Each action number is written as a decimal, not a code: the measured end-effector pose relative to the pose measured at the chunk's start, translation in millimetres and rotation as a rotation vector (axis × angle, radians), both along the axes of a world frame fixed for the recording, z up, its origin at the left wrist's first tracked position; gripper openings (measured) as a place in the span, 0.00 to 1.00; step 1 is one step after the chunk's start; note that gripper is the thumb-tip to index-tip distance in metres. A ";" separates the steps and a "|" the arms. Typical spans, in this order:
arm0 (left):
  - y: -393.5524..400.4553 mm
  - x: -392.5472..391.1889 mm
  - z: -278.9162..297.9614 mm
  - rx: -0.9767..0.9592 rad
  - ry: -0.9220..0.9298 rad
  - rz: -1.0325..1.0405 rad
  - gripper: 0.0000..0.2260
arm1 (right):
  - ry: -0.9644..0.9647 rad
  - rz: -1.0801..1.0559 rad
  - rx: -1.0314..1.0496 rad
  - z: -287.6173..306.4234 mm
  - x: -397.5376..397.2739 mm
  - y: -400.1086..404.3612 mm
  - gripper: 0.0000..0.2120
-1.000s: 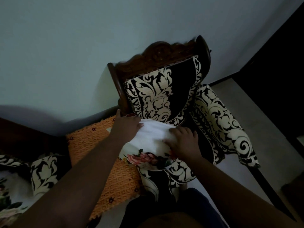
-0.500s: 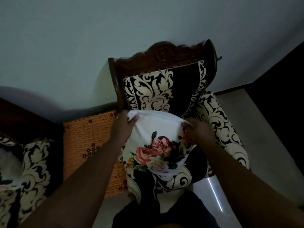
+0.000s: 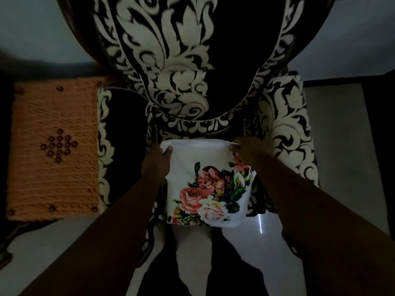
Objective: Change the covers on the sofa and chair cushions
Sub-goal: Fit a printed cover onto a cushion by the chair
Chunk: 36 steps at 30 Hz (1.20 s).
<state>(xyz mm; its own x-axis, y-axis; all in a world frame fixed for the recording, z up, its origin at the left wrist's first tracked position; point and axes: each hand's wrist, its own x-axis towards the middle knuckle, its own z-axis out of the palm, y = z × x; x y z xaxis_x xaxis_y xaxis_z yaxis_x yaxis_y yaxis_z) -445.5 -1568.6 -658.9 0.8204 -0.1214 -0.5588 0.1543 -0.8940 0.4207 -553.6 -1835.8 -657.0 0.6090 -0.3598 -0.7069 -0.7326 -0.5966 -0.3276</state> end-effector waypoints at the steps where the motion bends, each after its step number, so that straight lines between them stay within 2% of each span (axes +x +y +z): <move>1: -0.7 -0.5 -19.6 0.014 -0.007 0.025 0.28 | -0.002 0.012 -0.025 -18.3 2.7 2.0 0.22; 3: -1.4 3.2 -53.3 0.064 -0.079 0.066 0.33 | -0.043 0.088 -0.195 -44.2 11.3 3.1 0.21; 4: -3.1 3.6 -64.8 0.105 -0.176 0.047 0.37 | -0.085 0.117 -0.302 -53.3 14.5 4.1 0.22; 6: -17.0 -5.6 -76.2 0.144 -0.391 -0.142 0.39 | -0.208 0.140 -0.424 -66.3 12.8 10.5 0.25; 8: -38.9 -26.5 -82.6 0.043 -0.427 -0.426 0.36 | -0.286 0.170 -0.374 -83.6 -1.7 24.2 0.29; 10: -52.3 -52.9 -97.4 0.012 -0.413 -0.691 0.36 | -0.248 0.189 -0.295 -100.1 -28.4 46.6 0.32; 12: -50.9 -71.6 -120.9 0.046 -0.379 -0.798 0.37 | -0.208 0.124 -0.267 -117.0 -54.4 64.5 0.33; 16: -28.6 -77.1 -156.1 0.081 -0.402 -0.816 0.38 | -0.220 0.106 -0.360 -144.6 -68.0 89.2 0.33; 23: 25.9 -37.1 -203.6 0.124 -0.425 -0.712 0.35 | -0.170 0.307 -0.470 -173.6 3.2 130.4 0.35; 29: 6.1 -35.2 -183.6 0.052 -0.411 -0.720 0.38 | -0.178 0.253 -0.409 -152.3 -4.2 106.1 0.36; 33: -41.8 -30.1 -150.1 -0.023 -0.508 -0.753 0.38 | -0.336 0.128 -0.498 -135.1 -5.7 70.1 0.30; 36: -66.7 -15.6 -153.6 -0.005 -0.561 -0.865 0.37 | -0.376 0.235 -0.410 -144.3 14.4 51.9 0.28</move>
<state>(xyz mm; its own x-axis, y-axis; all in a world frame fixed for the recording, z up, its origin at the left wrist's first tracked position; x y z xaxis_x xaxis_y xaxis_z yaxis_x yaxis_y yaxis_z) -461.1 -1635.3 -812.6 0.5940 -0.7954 -0.1204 -0.7605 -0.6040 0.2384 -539.2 -1783.9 -801.3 0.8863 -0.3834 -0.2598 -0.4449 -0.8607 -0.2475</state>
